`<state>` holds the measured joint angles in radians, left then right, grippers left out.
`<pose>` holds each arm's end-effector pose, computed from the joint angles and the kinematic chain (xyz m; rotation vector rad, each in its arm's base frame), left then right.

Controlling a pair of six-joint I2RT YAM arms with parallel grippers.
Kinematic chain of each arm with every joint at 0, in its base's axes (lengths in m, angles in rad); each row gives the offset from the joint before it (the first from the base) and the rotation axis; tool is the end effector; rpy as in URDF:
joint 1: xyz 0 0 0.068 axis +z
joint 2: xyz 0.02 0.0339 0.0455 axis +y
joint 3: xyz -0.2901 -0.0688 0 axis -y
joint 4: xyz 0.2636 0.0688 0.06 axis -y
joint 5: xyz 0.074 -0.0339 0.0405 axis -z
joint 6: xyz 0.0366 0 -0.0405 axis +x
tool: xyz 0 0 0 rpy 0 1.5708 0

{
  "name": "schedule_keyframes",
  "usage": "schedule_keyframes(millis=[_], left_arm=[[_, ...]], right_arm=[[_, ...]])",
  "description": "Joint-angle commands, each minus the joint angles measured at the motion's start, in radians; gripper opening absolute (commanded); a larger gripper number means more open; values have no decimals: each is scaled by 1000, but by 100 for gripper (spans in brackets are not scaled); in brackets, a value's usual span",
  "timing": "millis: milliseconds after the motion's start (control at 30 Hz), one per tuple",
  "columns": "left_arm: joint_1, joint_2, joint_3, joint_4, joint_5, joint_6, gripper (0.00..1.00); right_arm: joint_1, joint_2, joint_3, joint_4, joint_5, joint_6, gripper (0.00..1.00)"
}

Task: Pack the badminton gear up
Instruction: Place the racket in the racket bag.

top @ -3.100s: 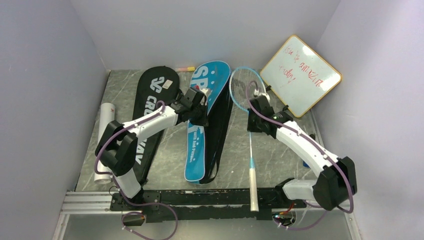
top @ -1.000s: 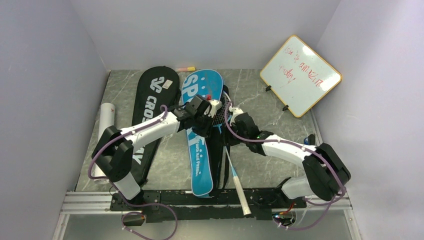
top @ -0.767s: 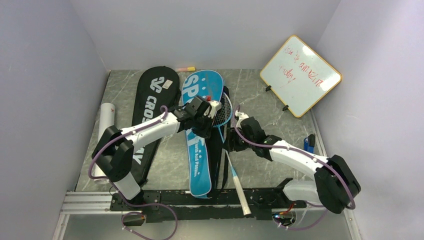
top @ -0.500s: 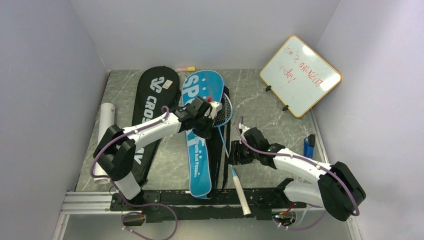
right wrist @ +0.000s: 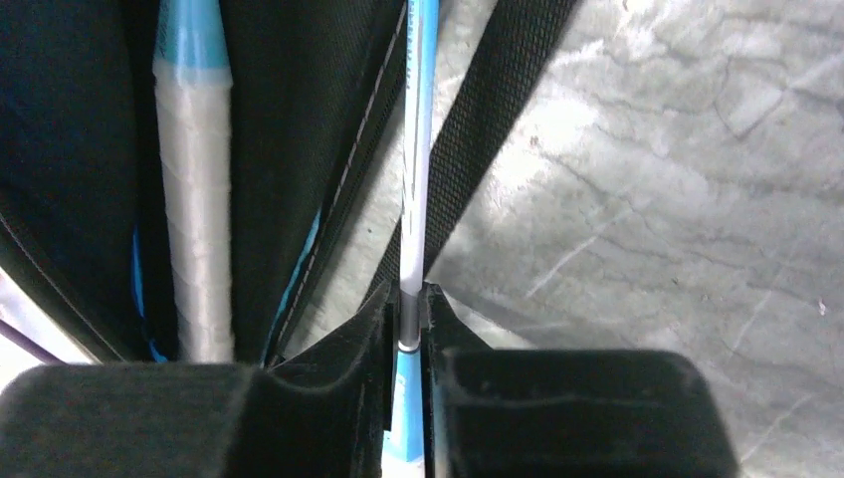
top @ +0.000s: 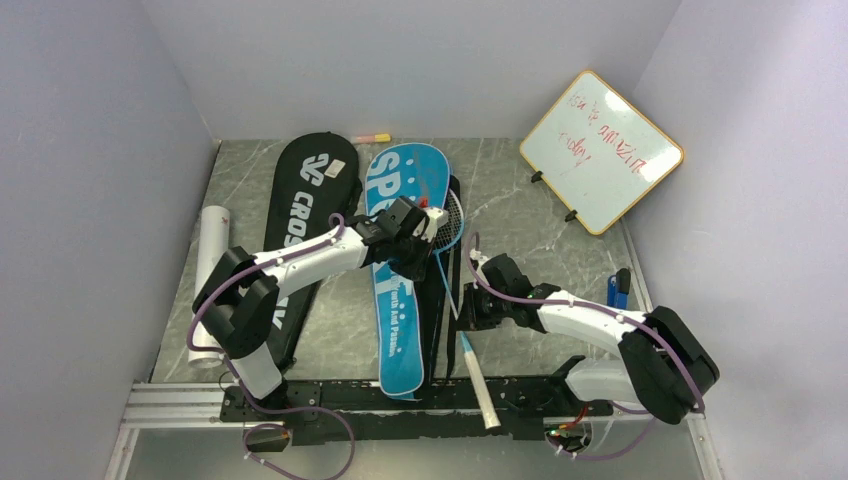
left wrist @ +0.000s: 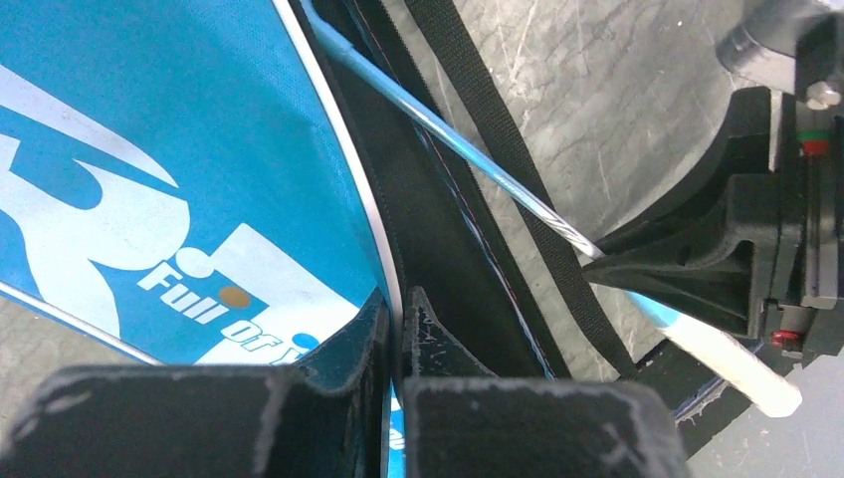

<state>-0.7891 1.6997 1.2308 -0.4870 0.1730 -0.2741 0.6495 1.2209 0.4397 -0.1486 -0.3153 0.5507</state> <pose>0.2654 -0.2763 0.2457 0.7394 2.5237 -0.6196 0.1644 0.1391 0.1558 -0.2715 2.6492 0.8474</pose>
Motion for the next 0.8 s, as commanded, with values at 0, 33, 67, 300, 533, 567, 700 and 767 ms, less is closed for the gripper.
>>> schedule_keyframes(millis=[0,33,67,300,533,567,700,767], left_arm=[[-21,-5,30,14,51,30,5],[-24,-3,30,13,53,33,5],[-26,-2,32,11,54,36,5],[-61,13,61,-28,44,55,5],[-79,-20,44,9,71,16,5],[-79,-31,32,25,79,3,5],[-79,-72,-25,101,162,-50,5],[-78,-84,-43,136,212,-73,5]], right_arm=[[2,34,75,80,-16,-37,8],[2,36,84,79,-11,-43,2],[2,37,96,76,-3,-47,0],[1,63,196,55,53,-79,0],[-6,155,255,175,86,34,0],[-7,164,251,211,82,65,0],[-8,181,225,359,106,184,0],[-8,180,209,415,133,236,0]])
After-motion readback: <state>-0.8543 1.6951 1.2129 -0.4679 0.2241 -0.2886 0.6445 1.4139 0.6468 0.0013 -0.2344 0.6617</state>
